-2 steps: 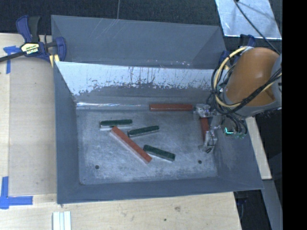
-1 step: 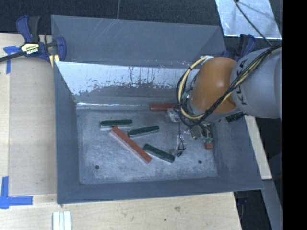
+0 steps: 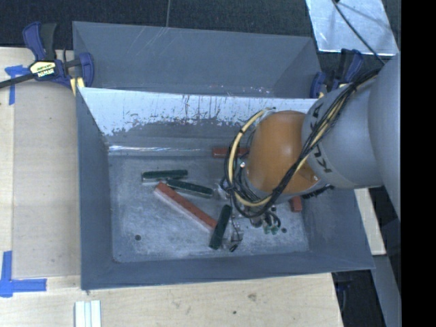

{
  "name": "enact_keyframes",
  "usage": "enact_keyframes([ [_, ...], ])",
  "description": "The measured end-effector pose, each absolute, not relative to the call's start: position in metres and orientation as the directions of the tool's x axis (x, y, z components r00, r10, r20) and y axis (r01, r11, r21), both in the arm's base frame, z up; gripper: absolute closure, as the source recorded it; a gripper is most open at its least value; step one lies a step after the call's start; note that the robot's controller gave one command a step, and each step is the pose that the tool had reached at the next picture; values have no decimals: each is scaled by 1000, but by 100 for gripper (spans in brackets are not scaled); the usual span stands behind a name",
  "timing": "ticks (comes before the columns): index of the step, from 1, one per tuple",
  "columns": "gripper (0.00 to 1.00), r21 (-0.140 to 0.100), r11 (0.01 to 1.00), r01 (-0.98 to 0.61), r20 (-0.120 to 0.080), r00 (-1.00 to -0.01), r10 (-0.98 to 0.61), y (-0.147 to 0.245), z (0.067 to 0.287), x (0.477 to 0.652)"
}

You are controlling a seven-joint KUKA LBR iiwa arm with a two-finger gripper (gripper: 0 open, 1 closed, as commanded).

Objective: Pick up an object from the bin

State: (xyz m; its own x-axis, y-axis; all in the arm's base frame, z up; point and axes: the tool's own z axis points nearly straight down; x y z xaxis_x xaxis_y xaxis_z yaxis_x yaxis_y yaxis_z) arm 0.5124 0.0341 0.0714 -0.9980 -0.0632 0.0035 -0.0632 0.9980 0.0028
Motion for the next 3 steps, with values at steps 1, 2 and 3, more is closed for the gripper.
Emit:
enact_keyframes([
  [1, 100, 1, 998, -59, -4, -998, -59, 30, 73, 516],
  [2, 100, -1, 993, -115, -10, -993, -115, 37, 184, 498],
  [3, 100, -1, 994, -114, -12, -993, -114, 28, 293, 493],
])
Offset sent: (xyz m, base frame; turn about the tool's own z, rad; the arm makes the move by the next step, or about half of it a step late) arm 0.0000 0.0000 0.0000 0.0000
